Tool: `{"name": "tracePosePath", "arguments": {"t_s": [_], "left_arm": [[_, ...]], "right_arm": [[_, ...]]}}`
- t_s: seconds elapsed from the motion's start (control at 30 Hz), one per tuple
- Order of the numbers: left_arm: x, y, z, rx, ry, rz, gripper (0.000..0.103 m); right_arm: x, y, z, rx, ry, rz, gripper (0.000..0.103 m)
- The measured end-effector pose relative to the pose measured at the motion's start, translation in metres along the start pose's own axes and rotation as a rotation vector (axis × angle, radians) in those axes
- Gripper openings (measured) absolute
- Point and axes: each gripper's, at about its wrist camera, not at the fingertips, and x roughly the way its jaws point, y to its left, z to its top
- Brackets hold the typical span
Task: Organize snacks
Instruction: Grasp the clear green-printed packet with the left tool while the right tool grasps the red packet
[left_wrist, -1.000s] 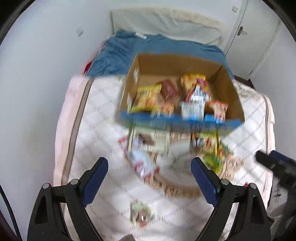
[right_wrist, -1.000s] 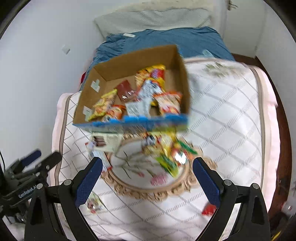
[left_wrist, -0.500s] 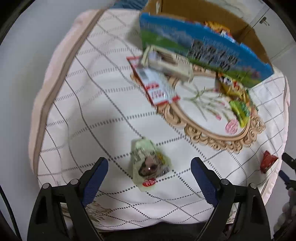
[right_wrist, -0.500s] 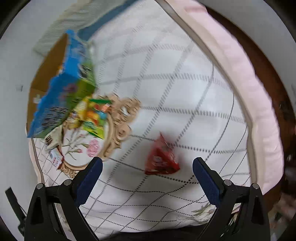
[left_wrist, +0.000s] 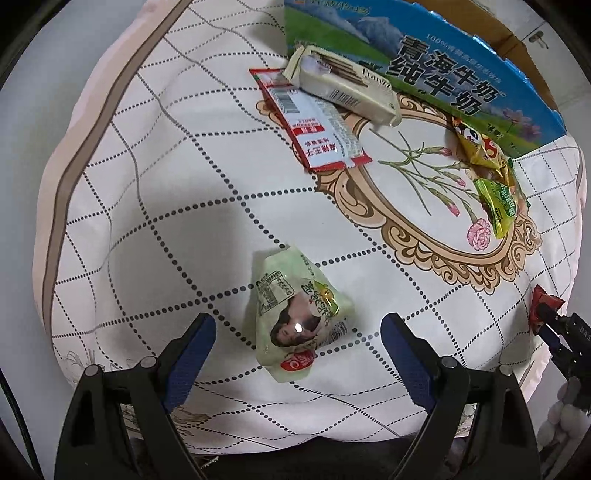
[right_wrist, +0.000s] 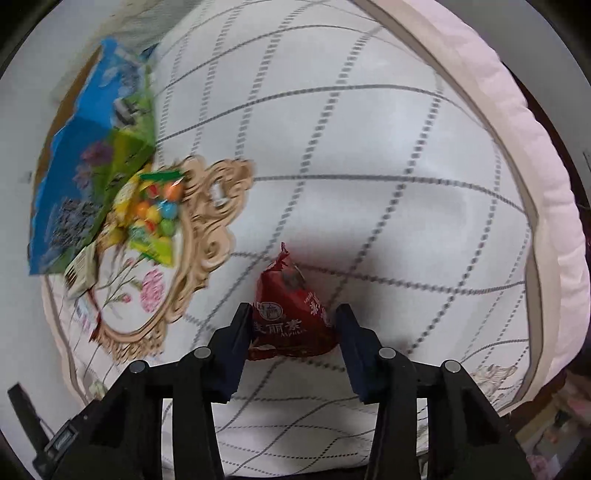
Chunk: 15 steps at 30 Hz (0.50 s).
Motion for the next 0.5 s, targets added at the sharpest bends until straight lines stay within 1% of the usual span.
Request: {"name": "tracePosePath", "arguments": {"t_s": [0.1, 0.13, 0.2, 0.23, 0.27, 0.3, 0.33, 0.5], "left_arm": [[0.008, 0.0, 0.001, -0.001, 0.013, -0.005, 0.091], [0.012, 0.002, 0.002, -0.005, 0.017, -0.005, 0.091], [0.015, 0.003, 0.005, -0.011, 0.003, -0.008, 0.09], [0.016, 0.003, 0.007, -0.012, -0.011, -0.009, 0.087], [0.015, 0.003, 0.008, -0.007, -0.022, -0.006, 0.076], [0.015, 0.003, 0.008, 0.003, -0.035, 0.008, 0.057], [0.017, 0.004, 0.011, 0.011, -0.034, 0.01, 0.053], [0.012, 0.006, 0.008, 0.006, -0.043, -0.013, 0.052]], "right_arm": [[0.0, 0.024, -0.008, -0.062, 0.003, 0.011, 0.047], [0.0, 0.024, -0.008, -0.062, 0.003, 0.011, 0.047], [0.001, 0.037, -0.01, -0.098, 0.006, 0.01, 0.047], [0.002, 0.043, -0.012, -0.113, 0.009, 0.012, 0.047], [0.005, 0.053, -0.014, -0.135, 0.019, 0.018, 0.047], [0.005, 0.053, -0.014, -0.135, 0.019, 0.018, 0.047], [0.007, 0.065, -0.019, -0.162, 0.028, 0.021, 0.047], [0.007, 0.084, -0.028, -0.209, 0.043, 0.044, 0.046]]}}
